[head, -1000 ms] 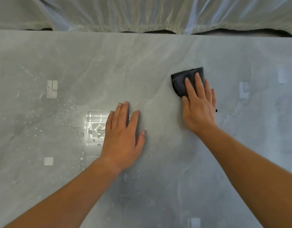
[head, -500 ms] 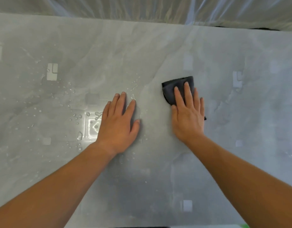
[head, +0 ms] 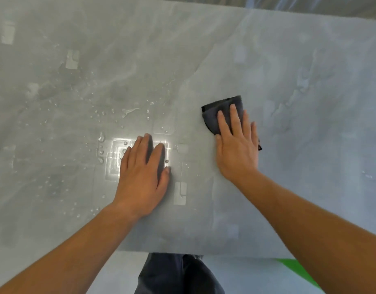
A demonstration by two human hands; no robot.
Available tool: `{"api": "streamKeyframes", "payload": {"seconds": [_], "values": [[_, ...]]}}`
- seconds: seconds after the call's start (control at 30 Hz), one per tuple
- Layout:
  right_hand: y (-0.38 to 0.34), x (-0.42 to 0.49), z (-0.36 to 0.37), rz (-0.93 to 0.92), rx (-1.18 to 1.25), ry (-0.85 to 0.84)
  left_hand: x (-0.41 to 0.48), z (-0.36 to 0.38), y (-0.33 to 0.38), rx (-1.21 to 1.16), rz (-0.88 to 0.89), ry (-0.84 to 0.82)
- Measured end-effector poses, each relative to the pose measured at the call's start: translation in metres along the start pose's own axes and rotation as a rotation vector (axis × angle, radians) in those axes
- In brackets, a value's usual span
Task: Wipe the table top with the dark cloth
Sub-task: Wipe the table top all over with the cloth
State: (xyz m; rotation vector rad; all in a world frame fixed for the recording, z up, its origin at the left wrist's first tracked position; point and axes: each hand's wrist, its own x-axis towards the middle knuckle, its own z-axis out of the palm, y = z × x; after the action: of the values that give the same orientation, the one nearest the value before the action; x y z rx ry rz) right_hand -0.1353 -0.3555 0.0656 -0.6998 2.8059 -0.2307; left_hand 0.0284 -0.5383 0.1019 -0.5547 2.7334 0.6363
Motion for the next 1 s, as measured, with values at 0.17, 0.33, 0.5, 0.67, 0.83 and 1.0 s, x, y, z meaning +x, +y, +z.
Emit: {"api": "streamKeyframes", "payload": {"seconds": [0.17,0.33,0.5,0.67,0.83,1.0], "values": [[-0.026,-0.08,0.019,-0.26,-0.061,-0.086,-0.02,0.004,0.005,0.021,-0.038,-0.007],[0.007,-0.052,0.008,-0.219,-0.072,-0.063,-0.042,0.007,0.002,0.053,-0.028,-0.032],[-0.021,-0.076,0.014,-0.003,0.048,0.004,-0.058,0.011,-0.007,0.092,-0.009,-0.059],[-0.025,-0.147,0.029,-0.449,-0.09,-0.122,-0.068,0.016,-0.013,0.083,0.032,-0.071],[-0.011,-0.128,0.024,-0.066,0.047,-0.024,-0.079,0.015,-0.022,0.099,0.069,-0.061],[-0.06,-0.168,0.04,0.141,0.104,0.028,-0.093,0.014,-0.04,0.183,0.14,-0.073]]}}
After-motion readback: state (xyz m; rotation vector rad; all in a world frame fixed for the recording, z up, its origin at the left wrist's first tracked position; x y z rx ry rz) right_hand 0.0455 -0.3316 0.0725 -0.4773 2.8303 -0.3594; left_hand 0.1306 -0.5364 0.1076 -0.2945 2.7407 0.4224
